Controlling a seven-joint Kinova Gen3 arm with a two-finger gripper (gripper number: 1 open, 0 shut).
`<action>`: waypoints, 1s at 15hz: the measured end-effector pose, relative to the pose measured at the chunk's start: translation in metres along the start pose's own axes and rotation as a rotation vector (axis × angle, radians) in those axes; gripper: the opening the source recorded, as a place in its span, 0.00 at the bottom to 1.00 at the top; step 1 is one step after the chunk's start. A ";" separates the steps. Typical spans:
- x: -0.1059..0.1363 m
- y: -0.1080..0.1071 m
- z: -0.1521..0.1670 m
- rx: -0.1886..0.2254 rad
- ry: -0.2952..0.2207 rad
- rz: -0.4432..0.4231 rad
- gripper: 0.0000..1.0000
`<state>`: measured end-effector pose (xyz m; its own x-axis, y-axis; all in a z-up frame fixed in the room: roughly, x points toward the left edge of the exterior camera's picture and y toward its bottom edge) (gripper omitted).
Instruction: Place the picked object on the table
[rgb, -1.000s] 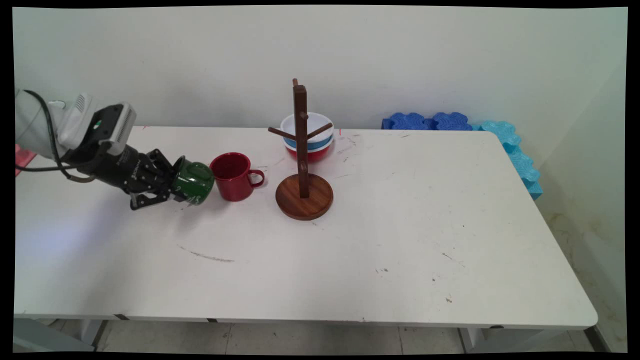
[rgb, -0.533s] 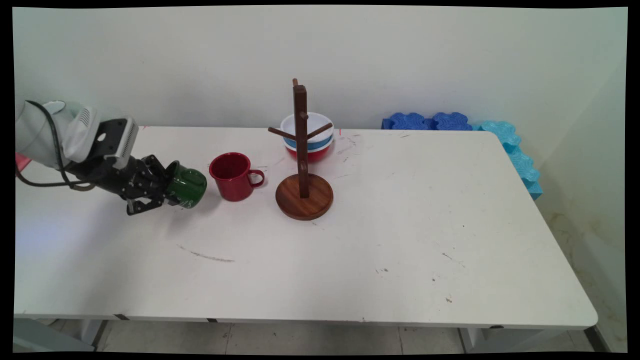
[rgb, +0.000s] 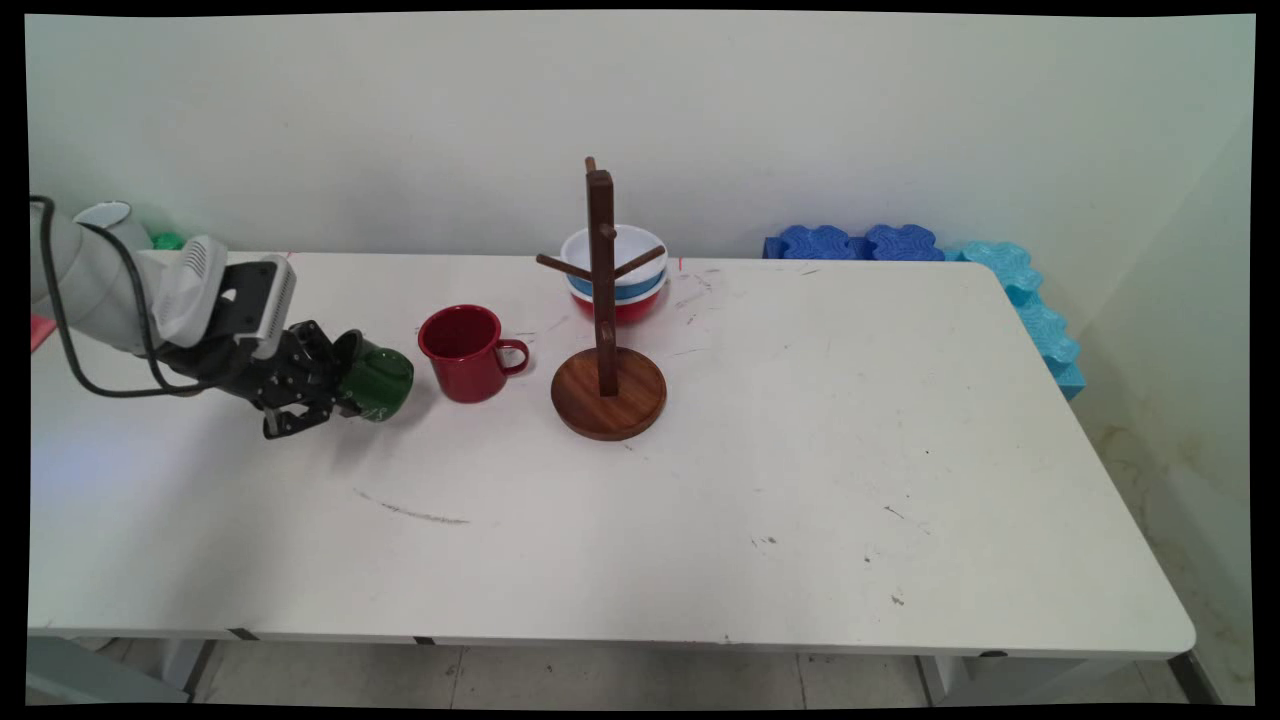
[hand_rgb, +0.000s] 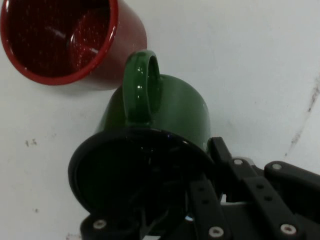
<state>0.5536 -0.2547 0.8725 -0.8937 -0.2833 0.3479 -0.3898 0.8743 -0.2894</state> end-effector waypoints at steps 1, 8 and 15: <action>0.000 0.000 0.003 0.003 -0.007 0.001 0.00; 0.003 0.002 0.020 0.016 -0.044 0.002 0.00; 0.006 0.004 0.033 0.018 -0.064 -0.006 0.00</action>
<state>0.5395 -0.2663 0.8436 -0.9036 -0.3136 0.2918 -0.3985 0.8654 -0.3039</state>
